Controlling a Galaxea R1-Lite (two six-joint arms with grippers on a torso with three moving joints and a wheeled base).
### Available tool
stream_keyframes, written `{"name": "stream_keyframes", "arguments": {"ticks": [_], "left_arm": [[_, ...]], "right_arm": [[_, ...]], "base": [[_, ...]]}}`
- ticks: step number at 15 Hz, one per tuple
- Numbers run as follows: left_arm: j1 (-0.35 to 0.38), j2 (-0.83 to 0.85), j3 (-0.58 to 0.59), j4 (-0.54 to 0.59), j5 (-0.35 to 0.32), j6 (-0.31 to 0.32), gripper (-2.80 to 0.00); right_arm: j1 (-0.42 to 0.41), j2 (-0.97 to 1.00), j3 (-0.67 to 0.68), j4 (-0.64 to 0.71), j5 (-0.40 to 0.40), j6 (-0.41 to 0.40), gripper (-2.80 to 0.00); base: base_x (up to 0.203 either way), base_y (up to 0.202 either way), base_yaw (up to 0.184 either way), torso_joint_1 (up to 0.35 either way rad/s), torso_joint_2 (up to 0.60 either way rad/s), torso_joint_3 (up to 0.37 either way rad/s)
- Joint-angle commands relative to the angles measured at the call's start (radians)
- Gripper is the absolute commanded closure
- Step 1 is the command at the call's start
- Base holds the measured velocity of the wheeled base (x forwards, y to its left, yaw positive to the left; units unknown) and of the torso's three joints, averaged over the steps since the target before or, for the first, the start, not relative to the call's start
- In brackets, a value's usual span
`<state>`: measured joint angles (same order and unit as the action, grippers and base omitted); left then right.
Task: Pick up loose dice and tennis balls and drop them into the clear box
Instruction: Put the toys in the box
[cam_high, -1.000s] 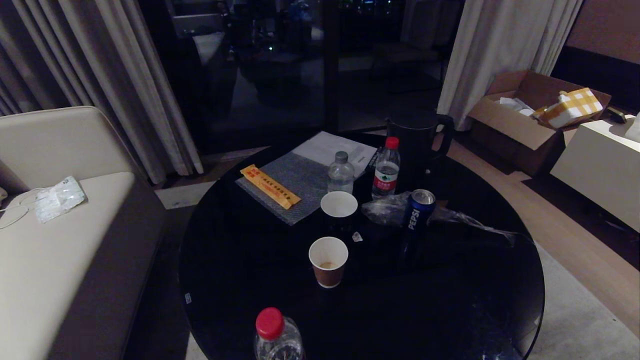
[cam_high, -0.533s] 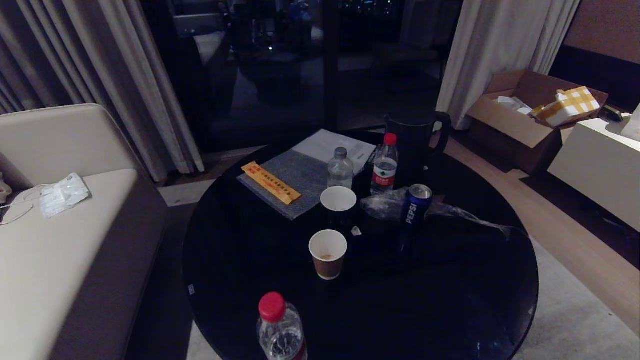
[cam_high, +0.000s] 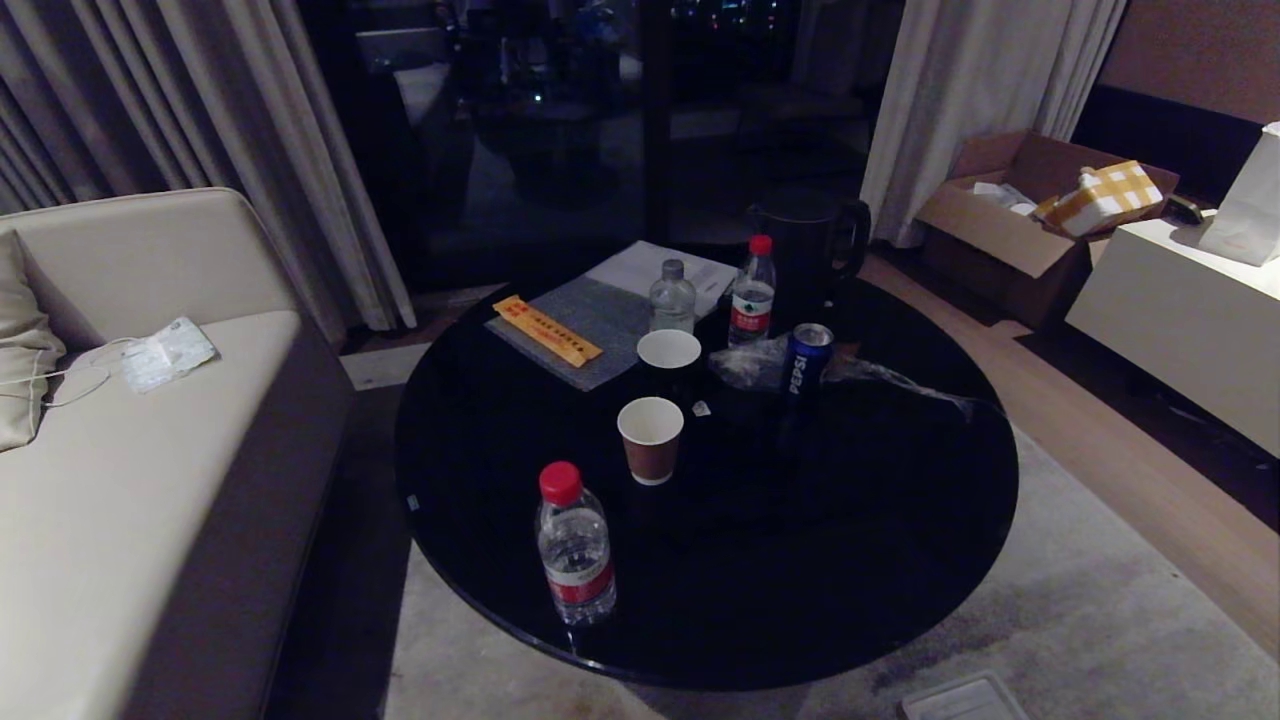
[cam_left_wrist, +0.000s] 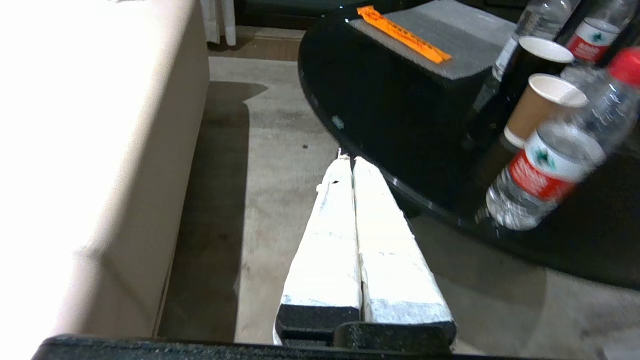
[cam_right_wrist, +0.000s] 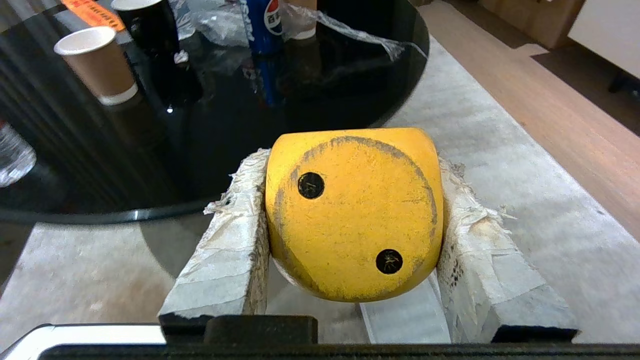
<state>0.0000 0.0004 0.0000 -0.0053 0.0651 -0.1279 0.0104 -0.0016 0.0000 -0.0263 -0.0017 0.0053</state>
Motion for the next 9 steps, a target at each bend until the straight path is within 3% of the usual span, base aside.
{"name": "stream_keyframes", "arguments": {"ticks": [1, 9], "left_arm": [[0.000, 0.001, 0.002, -0.001, 0.001, -0.001, 0.00], [0.000, 0.001, 0.002, -0.001, 0.001, -0.002, 0.00]], "right_arm": [[0.000, 0.002, 0.011, 0.000, 0.000, 0.000, 0.00], [0.001, 0.002, 0.011, -0.001, 0.000, 0.001, 0.00]], "base": [[-0.187, 0.000, -0.001, 0.000, 0.01, 0.003], [-0.185, 0.000, -0.001, 0.002, 0.00, 0.003]]}}
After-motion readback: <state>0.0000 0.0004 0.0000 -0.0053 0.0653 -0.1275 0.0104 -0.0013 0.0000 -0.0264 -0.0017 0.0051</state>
